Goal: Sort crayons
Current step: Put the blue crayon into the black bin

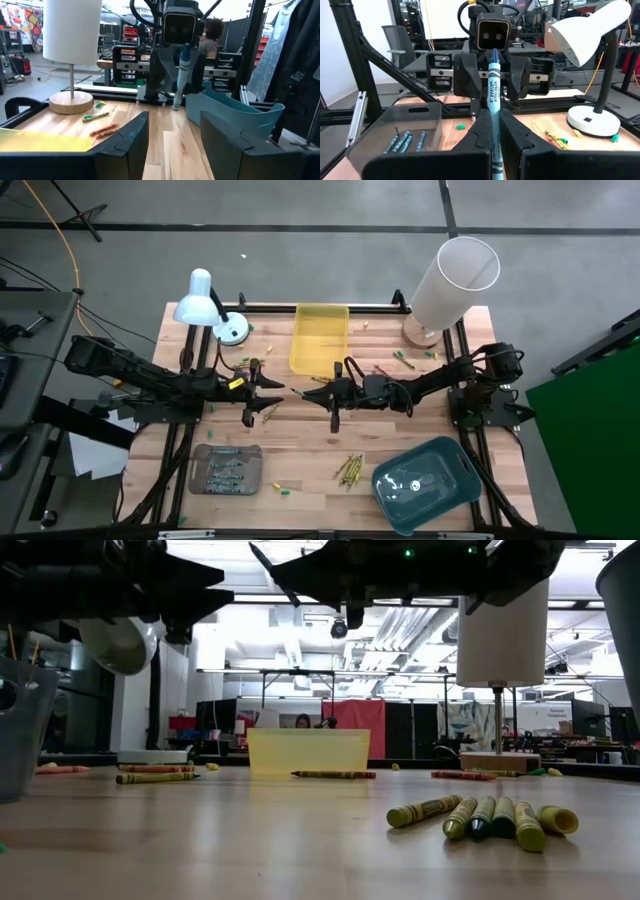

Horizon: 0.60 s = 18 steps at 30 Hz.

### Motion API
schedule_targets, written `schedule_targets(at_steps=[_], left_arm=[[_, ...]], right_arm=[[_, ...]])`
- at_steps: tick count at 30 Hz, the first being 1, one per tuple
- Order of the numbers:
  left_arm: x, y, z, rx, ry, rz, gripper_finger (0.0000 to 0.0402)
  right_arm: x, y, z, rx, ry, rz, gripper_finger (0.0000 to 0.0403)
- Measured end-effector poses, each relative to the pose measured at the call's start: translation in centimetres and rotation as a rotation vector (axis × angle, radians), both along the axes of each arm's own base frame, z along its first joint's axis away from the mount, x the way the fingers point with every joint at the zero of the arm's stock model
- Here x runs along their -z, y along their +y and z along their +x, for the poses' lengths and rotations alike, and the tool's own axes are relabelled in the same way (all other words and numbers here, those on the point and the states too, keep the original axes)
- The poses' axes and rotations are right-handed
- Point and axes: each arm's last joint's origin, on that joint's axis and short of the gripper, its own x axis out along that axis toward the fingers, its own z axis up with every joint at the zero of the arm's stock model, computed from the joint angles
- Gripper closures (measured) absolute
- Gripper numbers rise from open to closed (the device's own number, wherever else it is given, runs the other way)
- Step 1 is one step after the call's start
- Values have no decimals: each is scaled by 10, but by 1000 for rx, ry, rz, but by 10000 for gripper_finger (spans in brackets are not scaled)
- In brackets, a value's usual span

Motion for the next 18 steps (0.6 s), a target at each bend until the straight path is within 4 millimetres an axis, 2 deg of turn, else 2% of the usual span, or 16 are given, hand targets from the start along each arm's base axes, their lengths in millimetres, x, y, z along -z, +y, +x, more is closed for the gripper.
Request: schedule_targets(at_steps=[18], left_arm=[[0, 0, 0, -4, 0, 28, 241]], right_arm=[[0, 1, 0, -2, -1, 19, 403]])
